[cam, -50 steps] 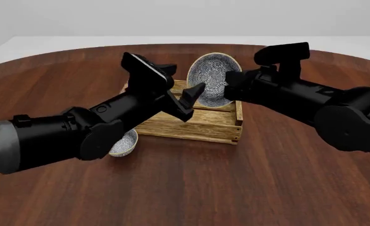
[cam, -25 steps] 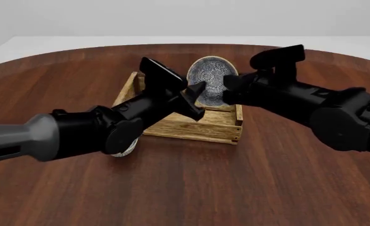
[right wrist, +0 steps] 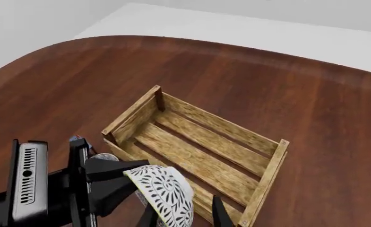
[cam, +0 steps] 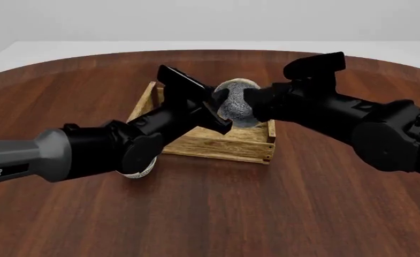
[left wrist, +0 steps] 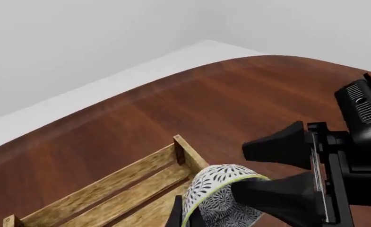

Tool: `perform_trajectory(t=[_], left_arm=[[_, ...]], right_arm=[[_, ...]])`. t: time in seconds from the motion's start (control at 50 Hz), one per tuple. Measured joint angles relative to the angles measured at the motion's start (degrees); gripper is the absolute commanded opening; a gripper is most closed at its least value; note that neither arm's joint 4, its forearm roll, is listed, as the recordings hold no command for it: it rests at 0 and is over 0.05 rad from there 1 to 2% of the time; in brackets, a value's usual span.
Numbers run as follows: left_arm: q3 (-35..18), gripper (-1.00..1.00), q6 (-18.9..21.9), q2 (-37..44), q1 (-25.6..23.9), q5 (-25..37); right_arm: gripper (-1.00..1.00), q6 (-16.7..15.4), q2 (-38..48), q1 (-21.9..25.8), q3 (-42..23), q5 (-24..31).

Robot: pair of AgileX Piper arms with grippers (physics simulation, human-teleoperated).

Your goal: Stack the right bowl on the left bowl and place them in the tray.

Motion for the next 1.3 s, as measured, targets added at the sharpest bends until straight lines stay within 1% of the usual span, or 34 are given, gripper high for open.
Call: perform_trajectory(t=[0.3, 0.6, 0.96, 1.3], left_arm=[[0.7, -1.0, 1.0, 0.0, 1.6, -0.2], [0.8, -1.0, 2.5, -0.5, 6.6, 0.5], [2.9, -1.0, 4.1, -6.8, 11.7, 4.3], [7.7, -1.0, 6.4, -16.2, 15.3, 8.7]], right_arm=[[1.0, -0.2, -1.4, 0.5, -0.1, 0.3], [1.0, -0.6, -2.3, 0.6, -0.2, 0.4], [1.0, 0.2, -0.7, 0.5, -0.6, -0.6], [1.0, 0.7, 1.1, 0.2, -1.1, -1.1]])
